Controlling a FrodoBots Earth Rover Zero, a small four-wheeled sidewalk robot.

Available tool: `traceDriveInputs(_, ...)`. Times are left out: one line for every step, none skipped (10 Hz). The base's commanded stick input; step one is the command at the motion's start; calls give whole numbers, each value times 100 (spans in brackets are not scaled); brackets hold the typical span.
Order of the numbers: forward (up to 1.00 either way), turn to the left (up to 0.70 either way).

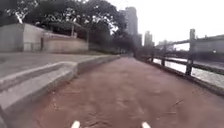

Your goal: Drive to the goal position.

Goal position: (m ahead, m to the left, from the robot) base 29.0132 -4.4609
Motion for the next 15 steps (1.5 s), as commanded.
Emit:
traceDriveInputs(70, 0)
traceDriveInputs(70, 0)
traceDriveInputs(70, 0)
traceDriveInputs(70, 0)
traceDriveInputs(70, 0)
traceDriveInputs(70, 0)
traceDriveInputs(70, 0)
traceDriveInputs(70, 0)
traceDriveInputs(70, 0)
traceDriveInputs(70, 0)
traceDriveInputs(70, 0)
traceDriveInputs(70, 0)
traceDriveInputs(70, -27)
traceDriveInputs(70, -27)
traceDriveInputs(70, -20)
